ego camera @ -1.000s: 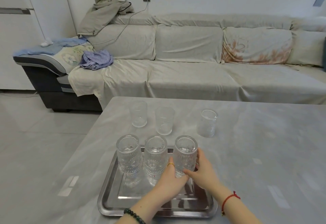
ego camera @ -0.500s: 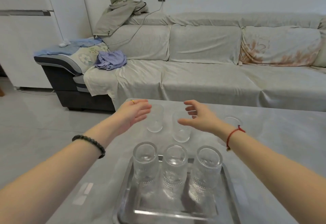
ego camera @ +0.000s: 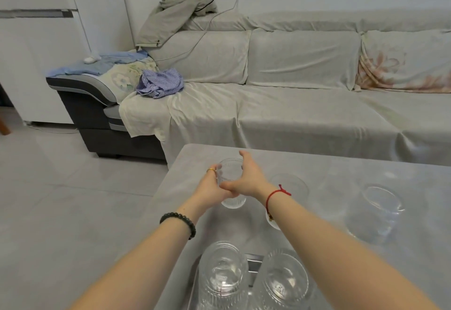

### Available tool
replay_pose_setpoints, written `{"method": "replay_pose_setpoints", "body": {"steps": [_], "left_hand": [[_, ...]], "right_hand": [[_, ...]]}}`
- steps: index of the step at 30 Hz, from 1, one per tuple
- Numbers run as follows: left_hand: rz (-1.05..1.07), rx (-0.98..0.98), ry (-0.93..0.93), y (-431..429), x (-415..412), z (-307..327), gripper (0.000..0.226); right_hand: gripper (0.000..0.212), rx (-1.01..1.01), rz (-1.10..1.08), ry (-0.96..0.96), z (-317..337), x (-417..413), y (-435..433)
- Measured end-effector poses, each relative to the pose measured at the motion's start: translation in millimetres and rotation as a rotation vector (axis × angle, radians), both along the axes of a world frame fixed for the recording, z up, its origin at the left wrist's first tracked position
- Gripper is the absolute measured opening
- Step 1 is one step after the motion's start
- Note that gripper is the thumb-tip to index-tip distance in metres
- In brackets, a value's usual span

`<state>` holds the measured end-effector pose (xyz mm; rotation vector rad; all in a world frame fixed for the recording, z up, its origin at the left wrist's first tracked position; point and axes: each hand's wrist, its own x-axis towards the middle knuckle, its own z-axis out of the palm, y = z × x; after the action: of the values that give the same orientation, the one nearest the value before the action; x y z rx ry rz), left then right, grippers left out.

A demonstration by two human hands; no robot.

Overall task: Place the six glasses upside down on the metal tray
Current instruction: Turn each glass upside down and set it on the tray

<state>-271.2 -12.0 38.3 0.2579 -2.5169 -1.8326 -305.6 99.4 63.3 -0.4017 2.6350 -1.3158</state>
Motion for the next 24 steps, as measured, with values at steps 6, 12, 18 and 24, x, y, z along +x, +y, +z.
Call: {"method": "replay_pose_setpoints", "body": {"steps": [6, 12, 18, 24], "left_hand": [[0.054, 0.019, 0.203, 8.3, 14.2, 13.2, 0.072], [0.044, -0.010, 0.310, 8.2, 67.5, 67.2, 0.070], [-0.050, 0.354, 0.301, 15.4, 160.1, 102.1, 0.076], [0.014, 0.476, 0.343, 32.3, 219.2, 99.2, 0.058]], "right_hand": [[0.096, -0.095, -0.065, 0.139, 12.7, 16.0, 8.1], [0.085, -0.323, -0.160, 0.274, 72.5, 75.3, 26.1], [0.074, -0.891, -0.146, -0.219, 103.0, 158.6, 50.0], [0.076, -0.702, 0.096, -0.416, 79.2, 227.6, 78.6]]}}
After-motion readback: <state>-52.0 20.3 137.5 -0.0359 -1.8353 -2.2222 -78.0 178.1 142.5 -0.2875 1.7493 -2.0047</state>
